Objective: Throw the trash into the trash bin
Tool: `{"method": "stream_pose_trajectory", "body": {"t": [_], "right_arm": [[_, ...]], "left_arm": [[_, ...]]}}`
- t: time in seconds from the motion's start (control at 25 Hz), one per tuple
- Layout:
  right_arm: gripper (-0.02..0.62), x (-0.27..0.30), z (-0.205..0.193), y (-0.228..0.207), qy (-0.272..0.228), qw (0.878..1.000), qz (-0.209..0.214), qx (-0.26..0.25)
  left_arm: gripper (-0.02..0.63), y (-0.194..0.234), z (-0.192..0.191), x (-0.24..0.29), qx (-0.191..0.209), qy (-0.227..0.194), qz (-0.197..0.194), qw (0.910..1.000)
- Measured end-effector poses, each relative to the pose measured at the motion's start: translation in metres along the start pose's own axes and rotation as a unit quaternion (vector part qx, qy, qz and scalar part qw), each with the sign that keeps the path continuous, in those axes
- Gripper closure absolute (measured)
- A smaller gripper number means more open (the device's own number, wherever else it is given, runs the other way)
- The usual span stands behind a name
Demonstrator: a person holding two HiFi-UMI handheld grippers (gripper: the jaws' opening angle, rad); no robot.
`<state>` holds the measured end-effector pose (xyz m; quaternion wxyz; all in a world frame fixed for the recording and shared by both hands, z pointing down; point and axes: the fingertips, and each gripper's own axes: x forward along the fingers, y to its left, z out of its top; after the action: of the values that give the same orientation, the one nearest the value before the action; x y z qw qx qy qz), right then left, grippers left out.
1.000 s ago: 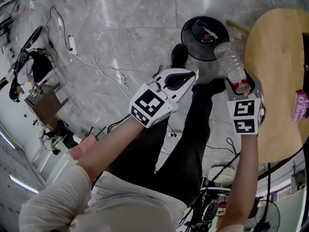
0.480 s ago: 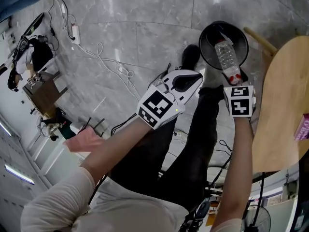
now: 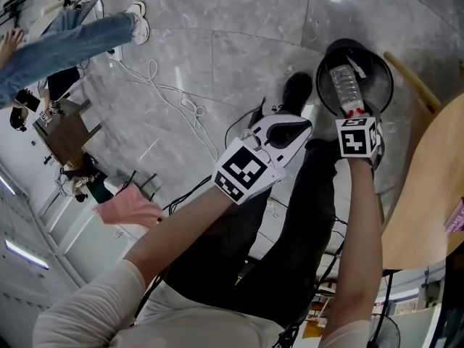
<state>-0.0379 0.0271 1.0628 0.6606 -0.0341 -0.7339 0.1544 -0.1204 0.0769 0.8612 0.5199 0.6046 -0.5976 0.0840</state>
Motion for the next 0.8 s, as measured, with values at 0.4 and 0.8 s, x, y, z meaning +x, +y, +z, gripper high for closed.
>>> {"method": "stream_pose_trajectory", "body": {"t": [0.4,0.8], "right_arm": [[0.26,0.041,0.005,0.012,0.012,0.995,-0.024,-0.099],[0.206,0.017,-0.005,0.013,-0.003,0.993,-0.009,-0.114]], "left_arm": [[0.6,0.031,-0.011,-0.003,-0.018,-0.004,0.013,0.9997],[0.6,0.021,-0.007,-0.008,-0.014,-0.011,0.006,0.9998]]}}
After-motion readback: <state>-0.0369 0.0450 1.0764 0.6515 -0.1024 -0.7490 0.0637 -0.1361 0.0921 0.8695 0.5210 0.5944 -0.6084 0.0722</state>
